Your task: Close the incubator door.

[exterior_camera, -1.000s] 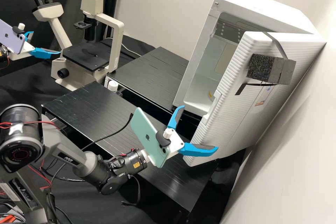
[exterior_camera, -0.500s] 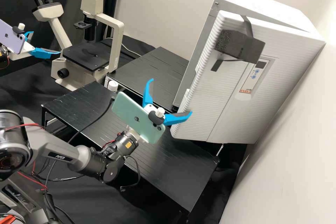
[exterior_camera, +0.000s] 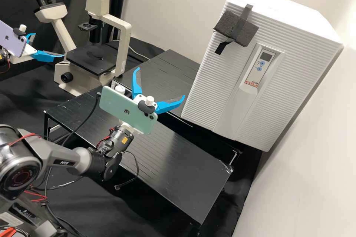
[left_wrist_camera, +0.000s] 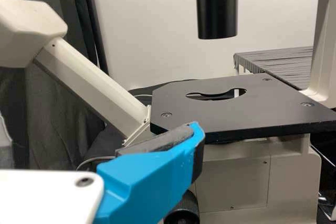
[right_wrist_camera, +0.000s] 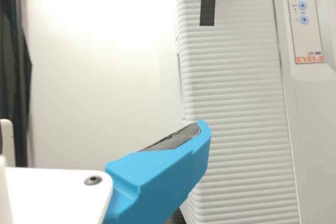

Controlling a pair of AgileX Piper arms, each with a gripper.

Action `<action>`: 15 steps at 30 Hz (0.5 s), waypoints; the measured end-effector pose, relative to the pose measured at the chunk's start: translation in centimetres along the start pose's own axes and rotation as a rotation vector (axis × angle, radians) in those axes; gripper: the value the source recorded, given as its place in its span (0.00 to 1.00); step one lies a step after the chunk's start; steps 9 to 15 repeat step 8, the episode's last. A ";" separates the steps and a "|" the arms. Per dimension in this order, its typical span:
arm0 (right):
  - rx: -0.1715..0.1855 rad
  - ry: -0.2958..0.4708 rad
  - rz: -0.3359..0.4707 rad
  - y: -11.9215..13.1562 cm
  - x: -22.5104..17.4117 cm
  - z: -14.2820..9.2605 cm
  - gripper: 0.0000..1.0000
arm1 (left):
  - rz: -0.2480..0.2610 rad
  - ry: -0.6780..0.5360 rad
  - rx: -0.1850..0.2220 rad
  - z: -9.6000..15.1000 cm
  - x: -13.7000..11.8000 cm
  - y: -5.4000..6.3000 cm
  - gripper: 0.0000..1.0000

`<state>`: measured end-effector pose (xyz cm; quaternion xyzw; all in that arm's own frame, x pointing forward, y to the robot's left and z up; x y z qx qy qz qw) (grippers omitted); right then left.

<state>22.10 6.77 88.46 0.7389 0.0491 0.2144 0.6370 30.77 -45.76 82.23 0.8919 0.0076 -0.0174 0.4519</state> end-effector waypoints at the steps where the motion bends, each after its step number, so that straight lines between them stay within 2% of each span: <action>1: -0.001 0.000 -0.007 -0.4 0.0 -0.1 1.00 | 0.000 0.000 0.000 0.0 0.0 0.0 1.00; 7: 0.027 -0.017 -0.058 -1.9 -0.5 0.1 1.00 | 0.000 0.000 0.000 0.0 0.0 0.0 1.00; 15: 0.028 -0.018 -0.061 -1.9 -0.6 0.1 1.00 | 0.000 0.000 0.000 0.0 0.0 0.0 1.00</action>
